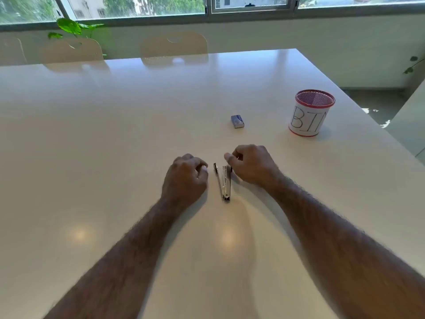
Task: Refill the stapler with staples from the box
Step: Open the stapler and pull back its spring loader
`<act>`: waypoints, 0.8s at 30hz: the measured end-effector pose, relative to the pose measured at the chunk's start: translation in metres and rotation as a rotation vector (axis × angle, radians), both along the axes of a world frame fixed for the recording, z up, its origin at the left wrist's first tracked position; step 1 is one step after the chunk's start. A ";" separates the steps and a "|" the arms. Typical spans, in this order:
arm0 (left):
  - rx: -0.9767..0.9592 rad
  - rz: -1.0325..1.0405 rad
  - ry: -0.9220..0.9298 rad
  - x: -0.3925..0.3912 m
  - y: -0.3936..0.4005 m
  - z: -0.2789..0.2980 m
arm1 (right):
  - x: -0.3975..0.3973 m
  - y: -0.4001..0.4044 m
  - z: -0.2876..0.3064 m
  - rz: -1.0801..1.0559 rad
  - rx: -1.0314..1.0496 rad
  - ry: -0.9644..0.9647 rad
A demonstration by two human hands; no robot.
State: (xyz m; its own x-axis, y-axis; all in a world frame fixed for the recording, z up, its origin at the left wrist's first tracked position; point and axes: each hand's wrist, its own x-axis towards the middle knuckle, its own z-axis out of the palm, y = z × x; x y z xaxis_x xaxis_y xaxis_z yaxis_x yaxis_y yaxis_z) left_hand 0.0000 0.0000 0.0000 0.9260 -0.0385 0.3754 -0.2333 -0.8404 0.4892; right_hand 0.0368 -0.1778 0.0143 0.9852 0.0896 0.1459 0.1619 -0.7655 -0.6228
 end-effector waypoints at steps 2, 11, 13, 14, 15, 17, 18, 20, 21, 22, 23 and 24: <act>-0.043 -0.001 0.041 -0.003 -0.004 0.002 | -0.002 0.000 0.003 0.032 -0.040 0.082; -0.176 0.097 0.140 -0.006 -0.027 0.007 | -0.011 0.006 0.004 0.038 -0.007 0.123; -0.252 0.150 0.171 -0.005 -0.031 0.008 | -0.015 0.009 0.003 0.032 0.011 0.090; -0.283 0.168 0.181 -0.004 -0.031 0.009 | -0.017 0.011 0.002 0.027 0.024 0.061; -0.311 0.176 0.190 -0.004 -0.031 0.009 | -0.018 0.012 0.001 0.024 0.038 0.026; -0.375 0.182 0.206 -0.003 -0.031 0.009 | -0.020 0.015 -0.001 0.033 0.071 -0.044; -0.421 0.189 0.211 -0.004 -0.031 0.010 | -0.020 0.017 -0.001 0.033 0.091 -0.075; -0.552 0.202 0.210 -0.004 -0.032 0.011 | -0.022 0.022 -0.001 -0.008 0.221 -0.074; -0.642 0.203 0.207 -0.004 -0.032 0.012 | -0.023 0.026 -0.001 -0.048 0.354 -0.015; -0.737 0.199 0.208 -0.004 -0.033 0.014 | -0.025 0.030 0.001 -0.084 0.523 0.092; -0.822 0.187 0.210 -0.004 -0.034 0.016 | -0.027 0.034 0.003 -0.099 0.691 0.225; -0.873 0.172 0.207 -0.005 -0.036 0.018 | -0.028 0.039 0.005 -0.084 0.845 0.347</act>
State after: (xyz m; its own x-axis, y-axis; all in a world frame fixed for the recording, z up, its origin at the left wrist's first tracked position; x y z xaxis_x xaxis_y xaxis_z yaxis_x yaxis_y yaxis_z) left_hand -0.0052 -0.0359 0.0179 0.9449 0.3258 0.0322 0.0242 -0.1675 0.9856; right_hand 0.0084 -0.1389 0.0189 0.9845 0.0140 -0.1746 -0.1740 -0.0344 -0.9841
